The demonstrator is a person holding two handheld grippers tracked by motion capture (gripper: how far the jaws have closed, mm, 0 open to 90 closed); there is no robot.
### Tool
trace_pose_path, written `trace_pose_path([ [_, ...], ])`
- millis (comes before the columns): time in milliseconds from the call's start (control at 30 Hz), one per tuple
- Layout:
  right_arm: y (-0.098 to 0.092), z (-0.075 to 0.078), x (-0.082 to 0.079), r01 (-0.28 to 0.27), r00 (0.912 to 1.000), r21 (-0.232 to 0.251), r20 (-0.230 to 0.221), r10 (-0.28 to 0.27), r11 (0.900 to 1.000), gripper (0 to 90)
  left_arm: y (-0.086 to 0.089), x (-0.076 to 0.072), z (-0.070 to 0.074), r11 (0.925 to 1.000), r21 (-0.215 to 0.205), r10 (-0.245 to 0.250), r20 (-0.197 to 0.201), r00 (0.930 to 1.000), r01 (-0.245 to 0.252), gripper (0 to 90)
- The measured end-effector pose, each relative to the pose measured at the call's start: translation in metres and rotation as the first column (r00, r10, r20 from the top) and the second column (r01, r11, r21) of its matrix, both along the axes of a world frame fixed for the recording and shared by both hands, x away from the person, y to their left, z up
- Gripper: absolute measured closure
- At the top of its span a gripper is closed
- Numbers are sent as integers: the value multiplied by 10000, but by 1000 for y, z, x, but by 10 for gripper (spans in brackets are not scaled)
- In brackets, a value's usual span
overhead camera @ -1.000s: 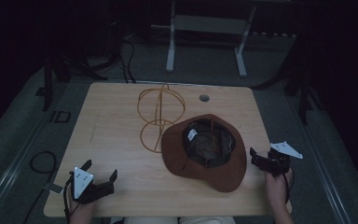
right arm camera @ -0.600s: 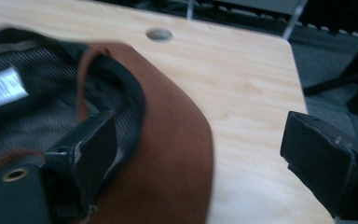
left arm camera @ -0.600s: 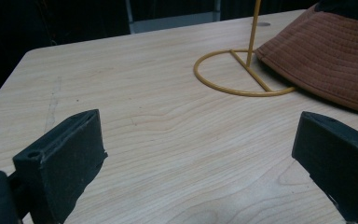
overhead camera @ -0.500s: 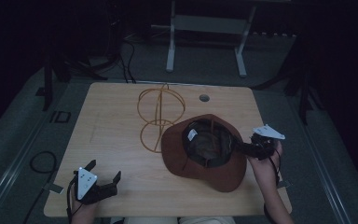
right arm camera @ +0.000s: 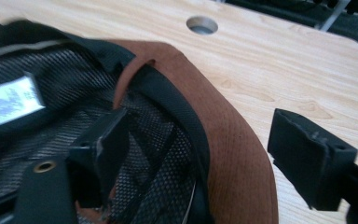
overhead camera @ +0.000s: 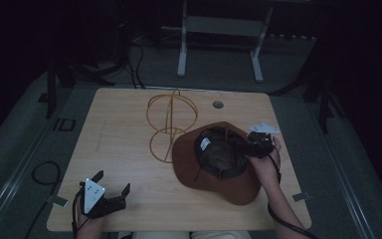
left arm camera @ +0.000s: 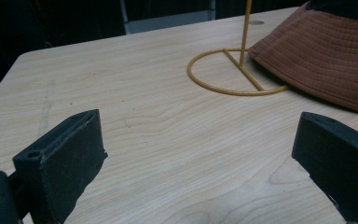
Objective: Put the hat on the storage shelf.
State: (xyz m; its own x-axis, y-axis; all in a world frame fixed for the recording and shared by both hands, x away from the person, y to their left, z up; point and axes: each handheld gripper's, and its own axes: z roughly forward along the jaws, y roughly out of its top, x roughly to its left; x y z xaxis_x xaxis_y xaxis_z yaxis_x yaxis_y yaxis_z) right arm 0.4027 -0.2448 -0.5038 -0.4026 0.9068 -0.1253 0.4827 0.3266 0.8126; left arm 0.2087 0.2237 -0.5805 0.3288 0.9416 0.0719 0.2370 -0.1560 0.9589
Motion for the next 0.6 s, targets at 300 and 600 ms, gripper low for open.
trace_pose_path([
  [300,11,-25,22,201,9941,-422,-1054,-244,9989,311,-4,-1,3,9998,-201,-75,138,9999,78,27],
  [600,20,-39,28,935,9888,-1657,-1000,-1111,9817,404,-6,0,2,9989,-426,-224,-472,9986,203,27],
])
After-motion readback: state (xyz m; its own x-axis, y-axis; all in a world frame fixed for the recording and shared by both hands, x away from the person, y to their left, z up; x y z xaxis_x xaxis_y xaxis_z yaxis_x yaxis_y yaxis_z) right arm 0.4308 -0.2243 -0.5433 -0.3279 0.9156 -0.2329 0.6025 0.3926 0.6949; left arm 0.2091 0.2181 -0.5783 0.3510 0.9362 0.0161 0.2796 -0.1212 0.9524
